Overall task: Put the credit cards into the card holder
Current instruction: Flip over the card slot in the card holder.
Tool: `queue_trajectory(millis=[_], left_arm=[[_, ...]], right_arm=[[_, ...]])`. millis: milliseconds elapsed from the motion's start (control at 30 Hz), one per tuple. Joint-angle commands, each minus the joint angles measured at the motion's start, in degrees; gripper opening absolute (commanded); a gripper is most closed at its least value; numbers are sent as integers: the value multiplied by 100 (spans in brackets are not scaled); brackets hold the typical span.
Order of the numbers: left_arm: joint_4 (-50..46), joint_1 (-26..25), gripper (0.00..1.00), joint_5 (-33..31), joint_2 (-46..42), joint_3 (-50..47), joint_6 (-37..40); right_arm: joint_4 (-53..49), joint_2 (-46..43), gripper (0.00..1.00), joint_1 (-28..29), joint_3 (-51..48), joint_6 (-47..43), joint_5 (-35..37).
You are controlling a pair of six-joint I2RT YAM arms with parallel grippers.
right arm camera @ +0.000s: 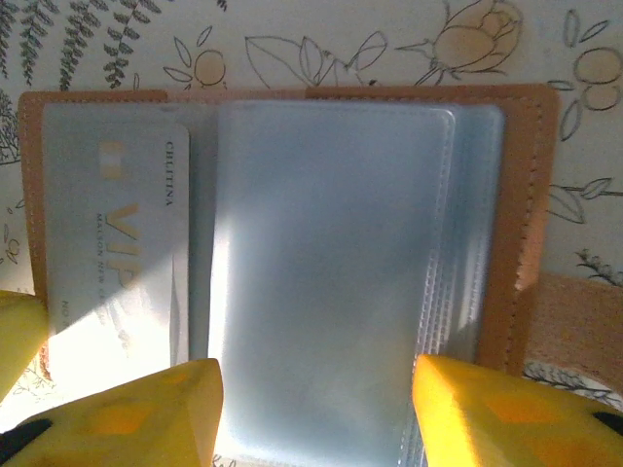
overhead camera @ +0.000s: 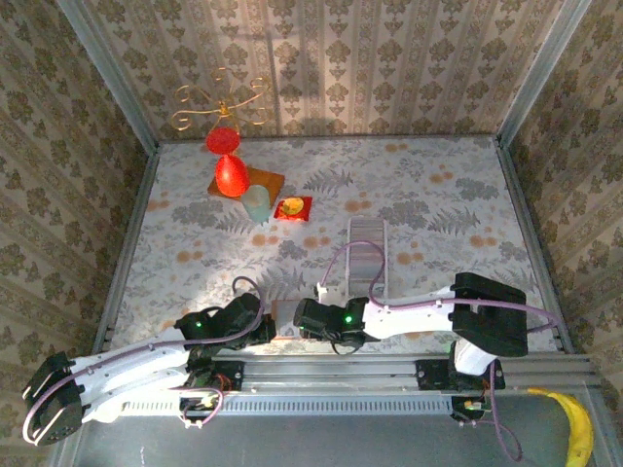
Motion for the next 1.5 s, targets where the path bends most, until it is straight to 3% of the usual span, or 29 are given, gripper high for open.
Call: queue_trajectory(millis=[0, 400, 1467], left_arm=[[-127, -68, 4, -74, -44, -19, -91], [-101, -84, 4, -96, -44, -69, -136], [-148, -98, 9, -280, -399, -71, -237]], right_arm=[[25, 126, 55, 47, 155, 74, 173], [838, 2, 56, 47, -108, 363, 98], [1820, 354, 55, -41, 48, 454, -327]])
